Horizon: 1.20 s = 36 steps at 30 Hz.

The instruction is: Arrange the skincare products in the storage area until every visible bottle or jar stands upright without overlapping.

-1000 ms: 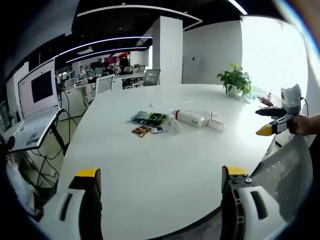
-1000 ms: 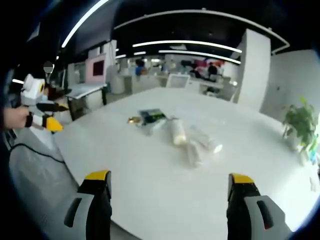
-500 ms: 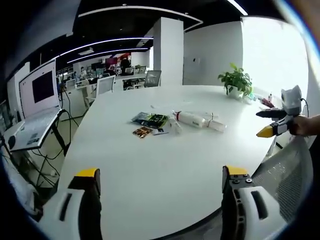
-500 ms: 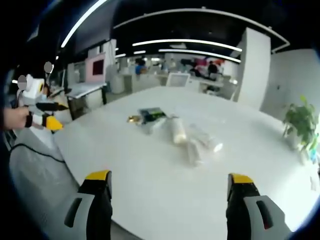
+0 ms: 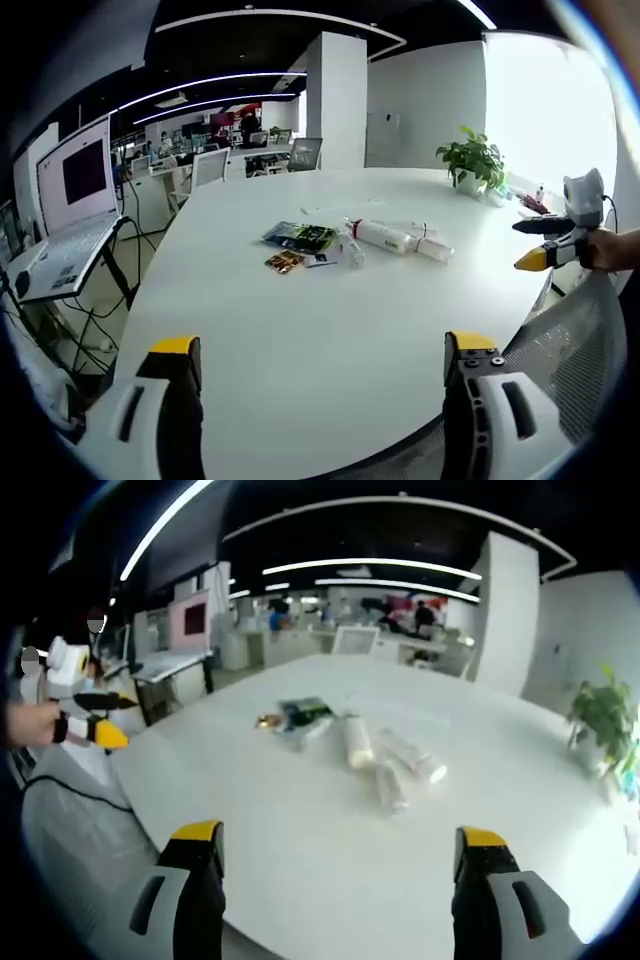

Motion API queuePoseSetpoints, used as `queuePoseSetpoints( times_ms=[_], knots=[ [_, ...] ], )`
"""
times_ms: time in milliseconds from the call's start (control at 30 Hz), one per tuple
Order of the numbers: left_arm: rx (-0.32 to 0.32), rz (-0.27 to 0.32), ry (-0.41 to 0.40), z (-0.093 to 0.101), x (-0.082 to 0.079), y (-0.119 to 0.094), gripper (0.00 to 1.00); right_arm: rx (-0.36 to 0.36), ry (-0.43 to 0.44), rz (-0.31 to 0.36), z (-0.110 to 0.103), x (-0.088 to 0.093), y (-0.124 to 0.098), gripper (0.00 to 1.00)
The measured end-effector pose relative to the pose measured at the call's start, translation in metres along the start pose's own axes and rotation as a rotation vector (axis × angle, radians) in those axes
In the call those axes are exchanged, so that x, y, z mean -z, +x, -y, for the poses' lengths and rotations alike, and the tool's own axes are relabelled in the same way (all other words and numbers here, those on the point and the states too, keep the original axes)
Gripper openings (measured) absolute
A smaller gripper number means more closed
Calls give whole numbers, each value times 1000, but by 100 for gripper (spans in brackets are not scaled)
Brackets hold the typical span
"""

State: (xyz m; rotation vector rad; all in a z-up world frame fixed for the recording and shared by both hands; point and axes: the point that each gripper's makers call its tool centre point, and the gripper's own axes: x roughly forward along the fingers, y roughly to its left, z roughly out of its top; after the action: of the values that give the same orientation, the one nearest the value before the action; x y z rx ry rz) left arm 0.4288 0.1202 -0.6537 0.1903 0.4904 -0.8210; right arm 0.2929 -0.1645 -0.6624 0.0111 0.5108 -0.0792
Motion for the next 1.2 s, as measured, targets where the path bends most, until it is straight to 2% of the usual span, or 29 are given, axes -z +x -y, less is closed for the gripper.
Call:
queuePoseSetpoints(
  times_ms=[33,133,200,300,567,733,967,1200],
  knots=[
    [0,1,2,0,0,0,97,3,21,18,2,-3,0,98],
    [-5,2,-1,-2,0,1,97,-9,79,1,3,0,1,99],
    [-8,0,-6,-4,0,2,97,-5,88,-9,5,1,2,97],
    [-9,-2,-11,-5,1,4,97,0,64,-40,7,4,6,95],
    [-7,4,-1,-4,-1,5,96,-4,10,-30,11,-10,15,94],
    [-17,4,-6,-8,0,5,94,8,-2,-6,19,-30,19,94],
    [-17,0,-1,-8,1,5,93,27,-66,64,38,-75,22,94],
    [-16,4,3,-7,0,4,93,67,-125,109,62,-109,18,93]
  ],
)
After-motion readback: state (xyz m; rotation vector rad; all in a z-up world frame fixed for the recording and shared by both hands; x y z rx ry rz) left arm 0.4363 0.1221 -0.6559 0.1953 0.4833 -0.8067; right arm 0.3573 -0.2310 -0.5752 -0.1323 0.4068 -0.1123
